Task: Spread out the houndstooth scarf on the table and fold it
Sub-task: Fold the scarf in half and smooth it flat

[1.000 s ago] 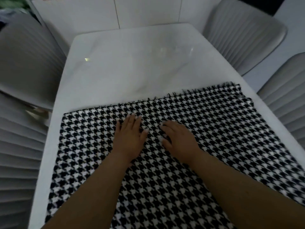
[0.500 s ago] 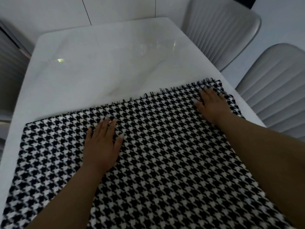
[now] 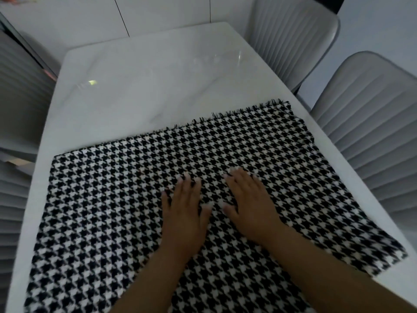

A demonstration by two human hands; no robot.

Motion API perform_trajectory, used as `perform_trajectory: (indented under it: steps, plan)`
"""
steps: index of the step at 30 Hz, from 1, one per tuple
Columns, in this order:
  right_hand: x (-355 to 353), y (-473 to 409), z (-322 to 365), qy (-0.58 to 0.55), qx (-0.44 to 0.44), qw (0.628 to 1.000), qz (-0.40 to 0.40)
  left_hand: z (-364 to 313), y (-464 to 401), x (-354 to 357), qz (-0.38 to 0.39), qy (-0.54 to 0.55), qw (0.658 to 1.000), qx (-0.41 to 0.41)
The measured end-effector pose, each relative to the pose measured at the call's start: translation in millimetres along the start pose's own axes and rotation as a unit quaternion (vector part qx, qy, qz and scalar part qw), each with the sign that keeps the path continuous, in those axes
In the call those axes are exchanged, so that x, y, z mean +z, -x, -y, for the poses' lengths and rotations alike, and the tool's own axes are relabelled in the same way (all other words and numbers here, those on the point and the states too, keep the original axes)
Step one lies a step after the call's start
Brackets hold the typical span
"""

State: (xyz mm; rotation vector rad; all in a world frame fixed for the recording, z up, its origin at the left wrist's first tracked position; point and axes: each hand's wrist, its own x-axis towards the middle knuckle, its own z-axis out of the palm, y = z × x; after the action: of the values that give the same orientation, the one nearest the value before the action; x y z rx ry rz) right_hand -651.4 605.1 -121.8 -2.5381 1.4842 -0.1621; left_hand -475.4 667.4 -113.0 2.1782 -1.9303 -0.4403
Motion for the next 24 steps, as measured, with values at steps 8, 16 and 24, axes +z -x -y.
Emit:
perform_trajectory:
  steps: [8, 16, 24]
  plan:
    - [-8, 59, -82, 0.034, 0.111, 0.993, 0.001, 37, 98, 17, -0.026, -0.059, 0.996, -0.067]
    - [-19, 91, -117, 0.038, 0.195, 0.98, -0.011, 80, 158, -4, -0.013, -0.092, 0.969, -0.227]
    - [1, 116, -16, 0.017, 0.076, 0.997, -0.015, 57, 171, 2, -0.01, -0.074, 0.978, -0.193]
